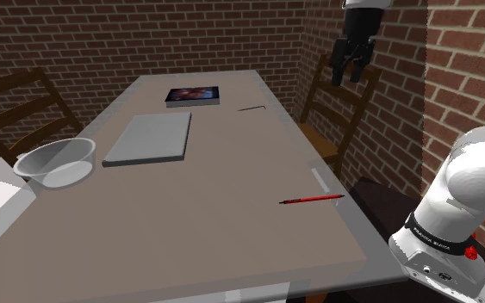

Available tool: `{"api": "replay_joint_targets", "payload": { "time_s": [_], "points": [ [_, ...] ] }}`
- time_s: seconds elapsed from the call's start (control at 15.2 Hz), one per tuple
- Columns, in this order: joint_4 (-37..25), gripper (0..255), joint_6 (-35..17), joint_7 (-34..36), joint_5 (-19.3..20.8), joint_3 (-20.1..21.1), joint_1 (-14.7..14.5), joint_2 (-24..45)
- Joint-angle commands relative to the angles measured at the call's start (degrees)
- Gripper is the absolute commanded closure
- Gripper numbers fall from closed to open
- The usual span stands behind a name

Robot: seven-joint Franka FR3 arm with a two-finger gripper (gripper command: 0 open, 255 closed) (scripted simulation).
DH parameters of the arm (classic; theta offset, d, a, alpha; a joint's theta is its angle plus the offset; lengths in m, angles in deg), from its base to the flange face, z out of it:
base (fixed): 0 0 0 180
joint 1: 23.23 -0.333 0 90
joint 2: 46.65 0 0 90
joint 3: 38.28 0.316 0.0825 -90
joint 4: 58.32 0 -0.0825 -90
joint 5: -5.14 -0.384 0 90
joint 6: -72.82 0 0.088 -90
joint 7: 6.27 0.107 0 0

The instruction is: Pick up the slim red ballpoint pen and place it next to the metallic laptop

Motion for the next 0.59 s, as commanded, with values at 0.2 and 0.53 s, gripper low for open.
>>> {"api": "replay_joint_targets", "payload": {
  "time_s": [0.2, 0.53],
  "points": [
    [3.27, 0, -4.92, -3.57, -0.41, 1.79, -2.85, 1.26],
    [8.18, 0, -13.24, -9.35, -1.06, 4.91, -7.62, 3.95]
  ]
}}
